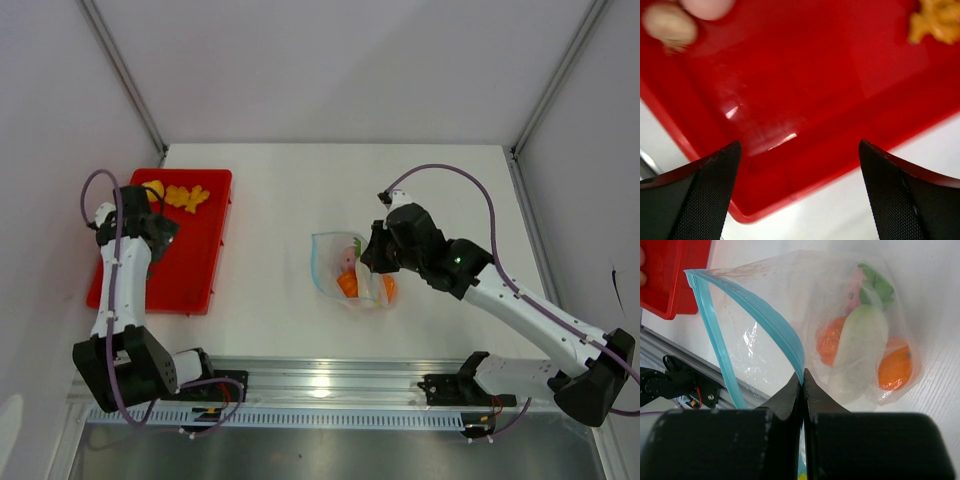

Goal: Place the food in the zip-top bag and seal the zipper
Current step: Pick up the fake food from the bin.

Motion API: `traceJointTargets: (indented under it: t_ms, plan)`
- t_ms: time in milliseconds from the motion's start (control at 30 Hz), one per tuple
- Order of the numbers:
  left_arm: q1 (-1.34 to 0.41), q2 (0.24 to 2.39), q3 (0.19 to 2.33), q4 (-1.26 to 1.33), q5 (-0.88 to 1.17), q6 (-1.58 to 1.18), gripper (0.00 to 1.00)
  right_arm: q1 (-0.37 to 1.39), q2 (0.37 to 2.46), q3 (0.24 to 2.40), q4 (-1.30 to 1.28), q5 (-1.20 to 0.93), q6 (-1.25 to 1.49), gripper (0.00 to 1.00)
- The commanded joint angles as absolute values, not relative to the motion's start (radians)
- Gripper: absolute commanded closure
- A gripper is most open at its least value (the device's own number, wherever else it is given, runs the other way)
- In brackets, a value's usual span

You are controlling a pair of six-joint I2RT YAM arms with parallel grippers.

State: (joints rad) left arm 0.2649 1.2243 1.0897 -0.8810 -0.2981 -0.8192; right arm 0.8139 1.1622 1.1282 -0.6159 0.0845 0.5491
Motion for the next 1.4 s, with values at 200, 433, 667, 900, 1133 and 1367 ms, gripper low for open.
traceJointTargets:
  t_ms: [200,433,667,900,1133,1367]
  plan:
    - [0.44,1.285,1.055,-0.786,-0.472,-0.66,0.01,0.808,1.169,1.152,-0.577,0.041,0.525,1.0]
    - [0.5,1.316,0.979,-0.66,-0.437,-0.537,0.01,0.808,1.184,1.161,-0.571,0.021,0.508,1.0]
    - [0.552,1.358,0.937,-0.502,-0.448,-0.445,0.02,0.805,1.186,1.147,-0.552,-0.018,0.5,1.0]
    - [0.568,1.41,0.893,-0.35,-0.337,-0.334,0.2,0.805,1.186,1.137,-0.531,-0.049,0.491,1.0]
    - [0.583,1.439,0.89,-0.34,-0.356,-0.315,0.17,0.802,1.175,1.126,-0.531,-0.043,0.479,1.0]
    - [0.588,1.546,0.973,-0.409,-0.435,-0.295,0.12,0.799,1.158,1.123,-0.545,-0.04,0.477,1.0]
